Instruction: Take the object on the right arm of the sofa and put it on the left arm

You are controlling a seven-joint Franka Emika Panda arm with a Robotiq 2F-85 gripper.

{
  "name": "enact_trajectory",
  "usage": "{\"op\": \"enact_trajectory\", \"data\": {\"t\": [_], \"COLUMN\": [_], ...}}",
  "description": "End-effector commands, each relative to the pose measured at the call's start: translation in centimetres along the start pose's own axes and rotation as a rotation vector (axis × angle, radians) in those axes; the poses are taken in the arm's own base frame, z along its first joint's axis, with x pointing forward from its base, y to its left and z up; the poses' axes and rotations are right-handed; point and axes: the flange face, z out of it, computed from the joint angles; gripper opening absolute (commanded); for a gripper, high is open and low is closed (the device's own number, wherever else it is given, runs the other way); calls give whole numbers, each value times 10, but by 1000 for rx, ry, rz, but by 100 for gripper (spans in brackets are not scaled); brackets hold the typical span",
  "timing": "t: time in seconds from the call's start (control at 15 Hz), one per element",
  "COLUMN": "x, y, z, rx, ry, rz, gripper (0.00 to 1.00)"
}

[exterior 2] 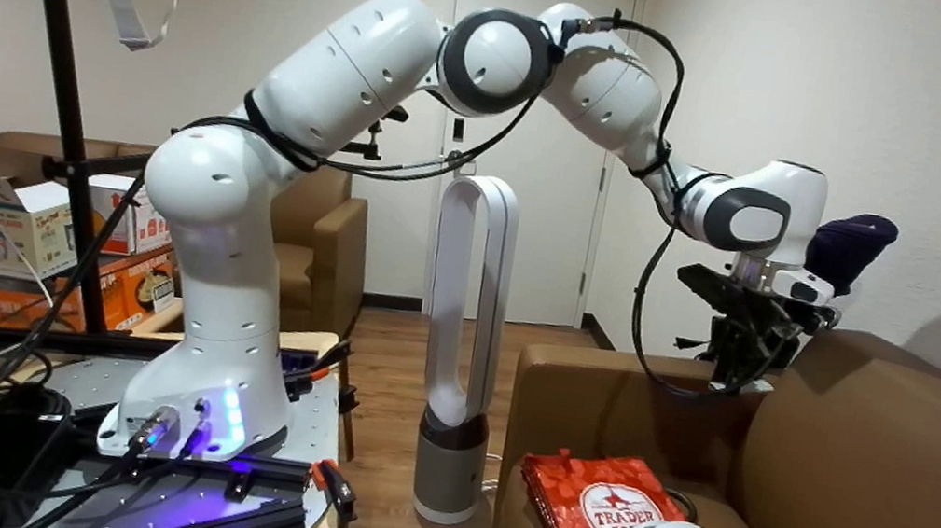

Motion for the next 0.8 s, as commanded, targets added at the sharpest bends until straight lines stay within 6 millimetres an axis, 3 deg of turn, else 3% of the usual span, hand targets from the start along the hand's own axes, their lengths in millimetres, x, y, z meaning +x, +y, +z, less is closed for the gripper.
{"op": "enact_trajectory", "data": {"t": [0.0, 0.2, 0.27, 0.33, 0.47, 0.53, 0.73], "x": [-35, -46, -30, -33, -33, -33, -29], "y": [81, 151, 129, 145, 147, 140, 180], "z": [-13, -17, -9, -11, -10, -9, -4], "rx": [-29, -14, -27, -25, -23, -22, -38], "ry": [-40, -12, -34, -34, -35, -36, -59], "rz": [-48, -39, -10, 2, 6, -4, 35], "gripper": [10, 10, 10, 35, 35, 10, 10]}}
